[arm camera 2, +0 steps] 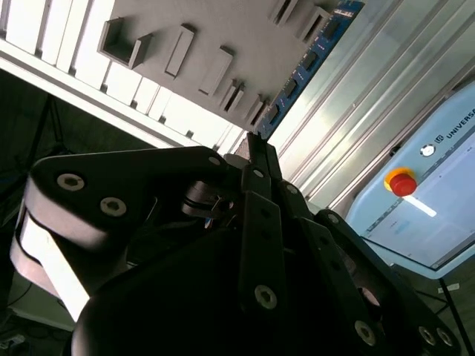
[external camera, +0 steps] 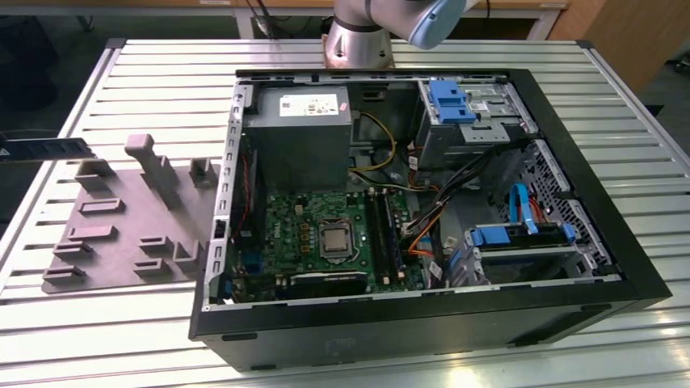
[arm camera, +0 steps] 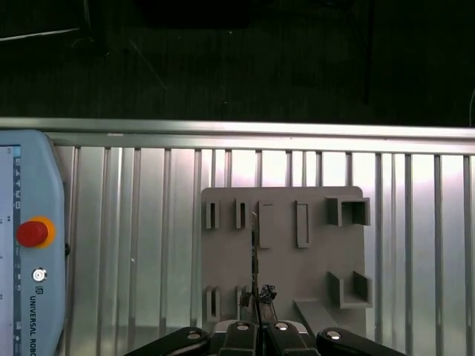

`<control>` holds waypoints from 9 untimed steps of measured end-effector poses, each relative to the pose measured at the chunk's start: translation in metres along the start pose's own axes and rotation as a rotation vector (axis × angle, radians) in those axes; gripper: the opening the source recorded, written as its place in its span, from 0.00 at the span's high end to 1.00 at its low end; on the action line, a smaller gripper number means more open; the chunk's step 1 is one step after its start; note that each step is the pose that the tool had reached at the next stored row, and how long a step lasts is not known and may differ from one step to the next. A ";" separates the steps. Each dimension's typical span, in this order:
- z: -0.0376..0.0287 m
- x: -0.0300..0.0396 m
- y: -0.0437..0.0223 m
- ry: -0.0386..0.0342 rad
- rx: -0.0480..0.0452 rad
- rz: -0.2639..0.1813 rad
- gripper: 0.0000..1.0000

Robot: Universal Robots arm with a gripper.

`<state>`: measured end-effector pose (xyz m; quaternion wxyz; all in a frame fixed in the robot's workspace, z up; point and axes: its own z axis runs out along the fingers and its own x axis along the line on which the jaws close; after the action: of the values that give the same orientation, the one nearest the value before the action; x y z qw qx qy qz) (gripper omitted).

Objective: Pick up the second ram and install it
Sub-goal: 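Pick up the second ram and move it above second insertion slot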

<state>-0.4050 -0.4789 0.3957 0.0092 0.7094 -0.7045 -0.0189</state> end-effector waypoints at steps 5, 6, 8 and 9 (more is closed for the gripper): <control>-0.0046 -0.0001 0.0002 0.0001 0.0000 0.000 0.88; -0.0053 -0.0001 0.0002 0.0000 0.0002 0.000 0.88; -0.0065 -0.0001 0.0003 0.0000 0.0002 0.000 0.88; -0.0072 -0.0002 0.0003 0.0000 0.0001 0.000 0.88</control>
<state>-0.4050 -0.4789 0.4029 0.0091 0.7094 -0.7045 -0.0189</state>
